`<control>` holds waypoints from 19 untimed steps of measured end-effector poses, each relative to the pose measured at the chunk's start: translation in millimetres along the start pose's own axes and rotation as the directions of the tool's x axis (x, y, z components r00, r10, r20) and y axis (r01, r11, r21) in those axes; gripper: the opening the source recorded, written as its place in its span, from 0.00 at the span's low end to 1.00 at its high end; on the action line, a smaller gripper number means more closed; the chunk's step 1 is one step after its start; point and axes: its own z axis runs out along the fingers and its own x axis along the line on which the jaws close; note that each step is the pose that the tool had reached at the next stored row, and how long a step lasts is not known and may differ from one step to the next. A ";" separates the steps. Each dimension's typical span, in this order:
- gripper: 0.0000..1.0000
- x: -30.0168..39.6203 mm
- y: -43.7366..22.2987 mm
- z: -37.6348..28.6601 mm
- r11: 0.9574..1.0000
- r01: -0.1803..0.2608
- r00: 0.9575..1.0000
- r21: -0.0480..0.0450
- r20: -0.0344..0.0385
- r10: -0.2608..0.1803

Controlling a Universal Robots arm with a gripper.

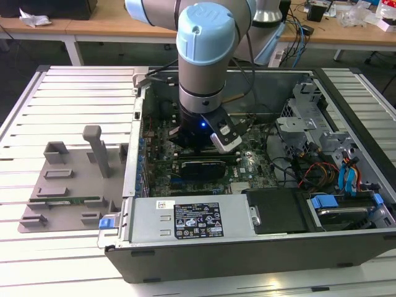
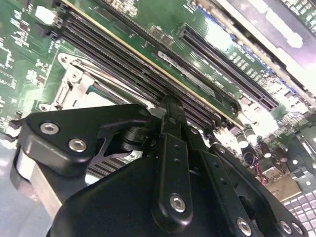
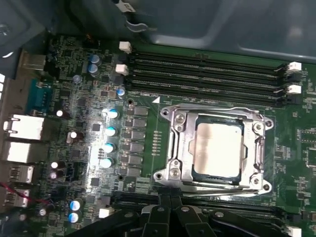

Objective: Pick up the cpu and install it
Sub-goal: 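Install the second cpu locking lever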

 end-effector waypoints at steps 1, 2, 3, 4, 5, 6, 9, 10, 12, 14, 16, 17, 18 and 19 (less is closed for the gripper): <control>0.11 1.3 0.3 0.0 1.000 0.000 1.000 0.000 0.000 0.000; 0.11 1.9 0.4 0.0 1.000 0.001 1.000 0.000 0.000 -0.001; 0.11 2.3 0.5 -0.2 1.000 0.002 1.000 0.000 0.000 -0.002; 0.11 2.4 0.6 -0.3 1.000 0.002 1.000 0.000 0.000 -0.002; 0.11 2.4 0.9 -0.4 1.000 0.002 1.000 0.000 -0.001 -0.002; 0.11 2.4 1.1 -0.6 1.000 0.003 1.000 0.000 -0.001 -0.003; 0.11 2.3 2.4 -0.7 1.000 0.006 1.000 0.000 -0.001 -0.006; 0.11 2.1 3.6 -0.6 1.000 0.008 1.000 0.000 -0.001 -0.008; 0.11 1.9 6.4 -0.1 1.000 0.010 1.000 0.000 -0.001 -0.010; 0.11 3.4 7.2 0.2 1.000 0.011 1.000 -0.003 -0.001 -0.011; 0.11 6.1 7.7 0.7 1.000 0.012 1.000 -0.004 -0.001 -0.012; 0.11 6.7 7.8 0.9 1.000 0.012 1.000 -0.005 -0.001 -0.013; 0.11 7.0 8.5 1.4 1.000 0.014 1.000 -0.006 -0.001 -0.014; 0.11 6.9 10.2 2.0 1.000 0.015 1.000 -0.007 -0.001 -0.015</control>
